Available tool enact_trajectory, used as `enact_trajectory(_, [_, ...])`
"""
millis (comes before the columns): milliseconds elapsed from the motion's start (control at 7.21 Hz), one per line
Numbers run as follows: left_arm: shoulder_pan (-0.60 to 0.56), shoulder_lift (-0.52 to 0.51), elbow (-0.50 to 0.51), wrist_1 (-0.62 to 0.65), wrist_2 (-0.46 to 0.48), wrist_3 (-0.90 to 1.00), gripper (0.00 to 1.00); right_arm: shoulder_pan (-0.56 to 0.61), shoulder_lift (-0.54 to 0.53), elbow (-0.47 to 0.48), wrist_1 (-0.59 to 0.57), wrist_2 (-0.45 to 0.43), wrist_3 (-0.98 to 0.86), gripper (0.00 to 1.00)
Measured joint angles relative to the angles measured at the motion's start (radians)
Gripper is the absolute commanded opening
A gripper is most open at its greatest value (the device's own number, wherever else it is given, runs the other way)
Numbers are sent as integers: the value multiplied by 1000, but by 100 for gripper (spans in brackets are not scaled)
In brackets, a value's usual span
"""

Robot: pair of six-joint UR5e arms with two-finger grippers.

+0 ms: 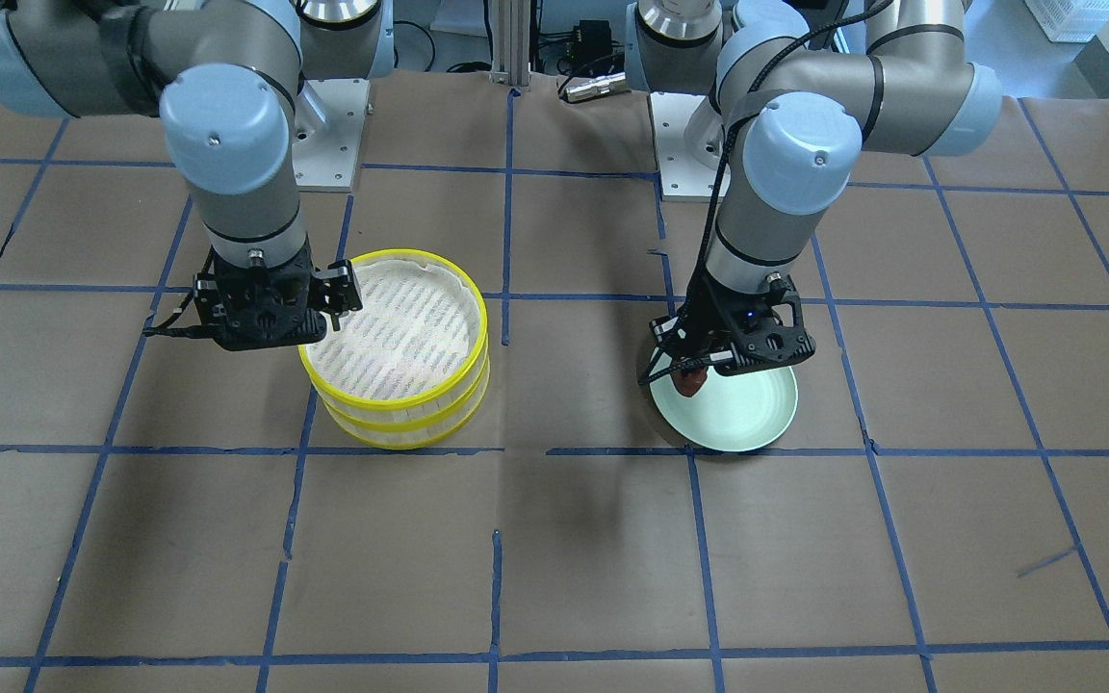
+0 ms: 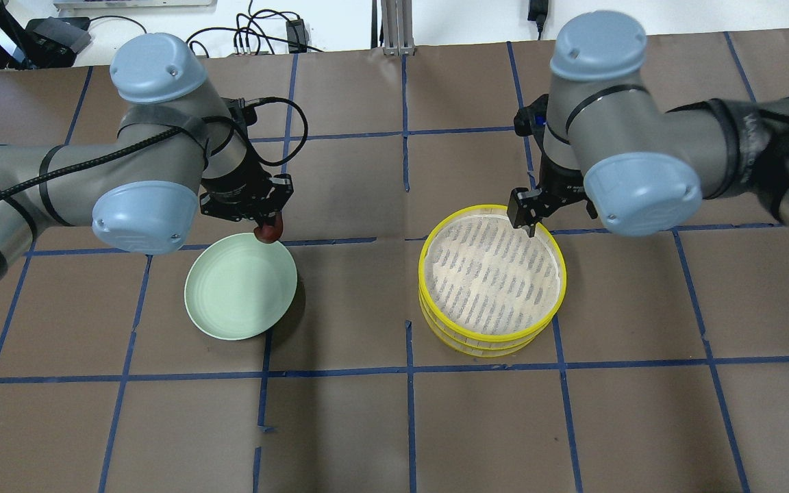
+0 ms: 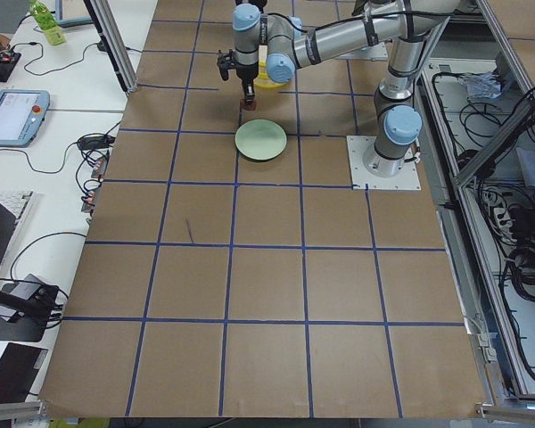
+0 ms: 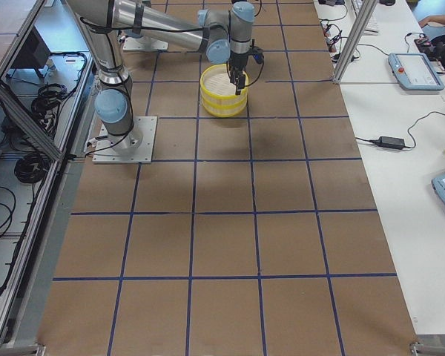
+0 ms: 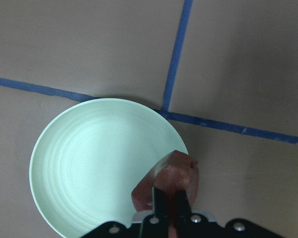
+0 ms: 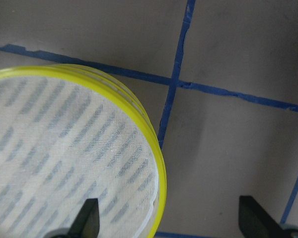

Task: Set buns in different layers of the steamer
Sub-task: 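Carry the dark red bun onto the top steamer layer and open the left gripper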

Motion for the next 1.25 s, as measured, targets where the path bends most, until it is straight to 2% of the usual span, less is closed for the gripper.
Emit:
enact_trajectory(277, [-116, -1, 50, 5, -33, -156, 3, -19, -50, -188, 236, 85, 10, 100])
enact_trajectory(416, [-176, -3, 62, 19, -40, -268, 3, -20, -61, -260, 306, 124, 16, 100])
enact_trajectory(554, [-235, -10, 67, 46, -43, -388, 3, -21, -67, -291, 316, 140, 21, 100])
enact_trajectory(832, [-355, -29, 68, 110, -46, -605, 4, -22, -76, -301, 259, 135, 32, 95])
enact_trajectory(970, [-406, -43, 69, 140, -46, -700, 32, -24, -77, -298, 246, 131, 68, 95])
enact_trajectory(1109, [-448, -68, 69, 182, -45, -778, 99, -27, -77, -295, 247, 112, 115, 97])
enact_trajectory(1248, [-477, -100, 69, 236, -45, -827, 100, -30, -78, -294, 256, 75, 144, 97])
